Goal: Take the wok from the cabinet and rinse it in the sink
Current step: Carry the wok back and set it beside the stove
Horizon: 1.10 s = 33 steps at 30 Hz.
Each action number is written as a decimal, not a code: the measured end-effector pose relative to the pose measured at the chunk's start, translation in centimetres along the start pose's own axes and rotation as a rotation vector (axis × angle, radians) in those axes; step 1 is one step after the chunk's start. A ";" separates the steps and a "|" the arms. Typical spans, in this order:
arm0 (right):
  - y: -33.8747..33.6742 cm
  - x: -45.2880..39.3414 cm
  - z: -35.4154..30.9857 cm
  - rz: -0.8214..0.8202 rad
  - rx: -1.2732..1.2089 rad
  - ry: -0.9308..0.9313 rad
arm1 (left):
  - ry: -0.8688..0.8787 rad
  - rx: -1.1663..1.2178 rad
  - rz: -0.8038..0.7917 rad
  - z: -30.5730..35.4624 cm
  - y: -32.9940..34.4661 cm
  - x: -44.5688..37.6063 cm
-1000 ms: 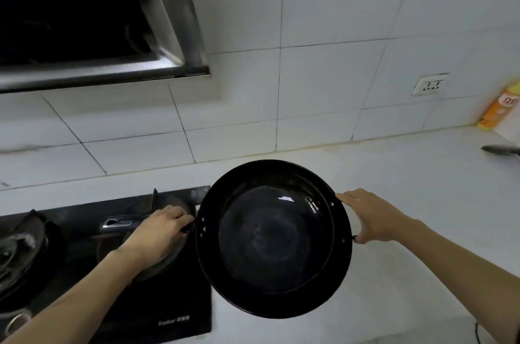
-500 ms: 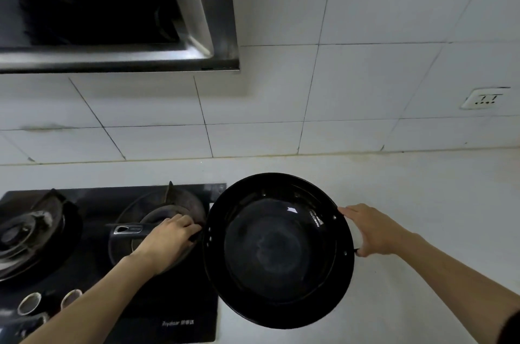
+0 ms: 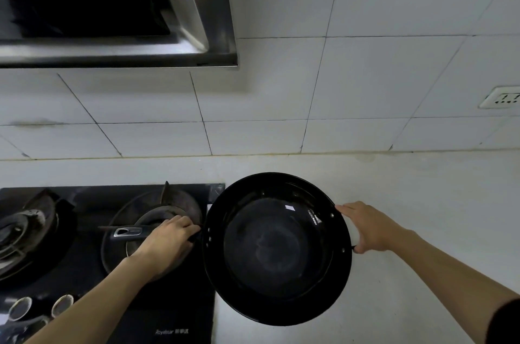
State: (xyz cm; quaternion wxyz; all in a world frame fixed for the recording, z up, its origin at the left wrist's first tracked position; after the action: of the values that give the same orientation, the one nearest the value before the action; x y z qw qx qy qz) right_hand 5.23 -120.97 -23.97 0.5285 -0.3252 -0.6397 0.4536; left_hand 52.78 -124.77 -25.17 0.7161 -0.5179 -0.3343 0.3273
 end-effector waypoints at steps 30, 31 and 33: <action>-1.1 1.3 -2.9 0.252 0.009 0.094 | -0.299 0.136 0.011 3.6 2.2 4.5; -1.1 1.7 -3.4 0.258 0.005 0.087 | -0.311 0.144 0.010 4.1 2.3 4.9; -0.8 2.2 -4.3 0.266 -0.011 0.080 | -0.337 0.158 0.008 5.1 2.7 6.0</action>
State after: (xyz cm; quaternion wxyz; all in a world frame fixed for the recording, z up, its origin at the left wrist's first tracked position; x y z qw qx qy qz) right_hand 8.94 -118.28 -22.26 0.4871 -0.4278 -0.5718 0.5027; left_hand 51.60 -116.56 -25.72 0.6871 -0.3993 -0.4206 0.4376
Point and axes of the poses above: each hand's wrist, its own x-axis away from the middle knuckle, its own y-axis out of the palm, z = x × y, the point moved 2 cm from there along -x, towards the middle knuckle, and after that the axes turned 8 degrees about x, right-handed, at the moved point
